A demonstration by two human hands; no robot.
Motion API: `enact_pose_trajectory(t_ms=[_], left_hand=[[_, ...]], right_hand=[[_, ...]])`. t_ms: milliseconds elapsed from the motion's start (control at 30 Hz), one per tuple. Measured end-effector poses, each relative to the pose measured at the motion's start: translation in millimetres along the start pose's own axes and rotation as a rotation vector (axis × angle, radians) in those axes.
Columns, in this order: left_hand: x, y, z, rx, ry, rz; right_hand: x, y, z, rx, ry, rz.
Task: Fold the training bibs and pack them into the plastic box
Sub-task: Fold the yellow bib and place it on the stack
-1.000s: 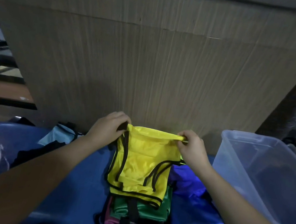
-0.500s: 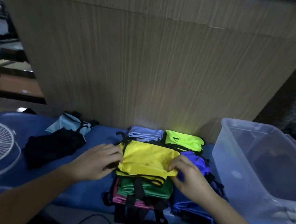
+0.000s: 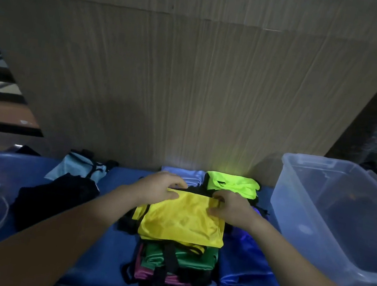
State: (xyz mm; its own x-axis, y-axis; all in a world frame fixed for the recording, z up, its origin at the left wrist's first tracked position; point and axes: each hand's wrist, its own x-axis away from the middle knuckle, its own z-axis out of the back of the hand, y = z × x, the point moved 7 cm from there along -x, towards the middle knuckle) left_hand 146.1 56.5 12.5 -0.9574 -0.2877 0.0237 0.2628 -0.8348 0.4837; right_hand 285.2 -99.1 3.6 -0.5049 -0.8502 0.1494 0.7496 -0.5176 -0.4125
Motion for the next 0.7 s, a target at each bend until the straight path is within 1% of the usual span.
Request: enact_pose_trajectory(t_ms=[67, 133, 200, 233, 333, 433, 533, 600, 667, 700], left_hand=[[-16.9, -4.1, -16.4, -0.13, -0.18, 0.048], [-26.9, -7.2, -24.5, -0.24, -0.311, 0.079], [-32.1, -8.3, -24.3, -0.286, -0.361, 0.079], [-33.2, -9.4, -22.9, -0.271, -0.37, 0.075], [-30.6, -11.9, -14.7, -0.134, -0.365, 0.068], [-22.8, -6.8, 1.6, -0.062, -0.31, 0.052], [-9.4, 2.5, 22.7, 0.041, -0.29, 0.015], [4.3, 13.5, 34.6, 0.169, -0.32, 0.033], [12.1, 29.3, 39.1, 0.297, -0.369, 0.055], [16.8, 38.0, 41.0, 0.34, -0.366, 0.061]], right_hand=[[-6.4, 0.6, -4.0, 0.023, -0.062, -0.005], [-10.6, 1.1, -4.9, 0.013, -0.071, 0.014], [-12.7, 1.3, -6.6, -0.025, -0.084, 0.026], [-13.5, 0.4, -7.1, -0.059, -0.086, 0.031], [-13.2, -3.4, -1.0, -0.21, -0.014, 0.051], [-5.3, -8.0, 11.4, -0.476, 0.063, 0.059], [9.0, -17.1, 25.6, -0.737, 0.112, 0.06], [19.3, -24.6, 35.9, -0.831, 0.145, 0.07], [23.3, -31.2, 46.1, -0.862, 0.167, 0.089], [27.9, -38.9, 52.7, -0.861, 0.17, 0.113]])
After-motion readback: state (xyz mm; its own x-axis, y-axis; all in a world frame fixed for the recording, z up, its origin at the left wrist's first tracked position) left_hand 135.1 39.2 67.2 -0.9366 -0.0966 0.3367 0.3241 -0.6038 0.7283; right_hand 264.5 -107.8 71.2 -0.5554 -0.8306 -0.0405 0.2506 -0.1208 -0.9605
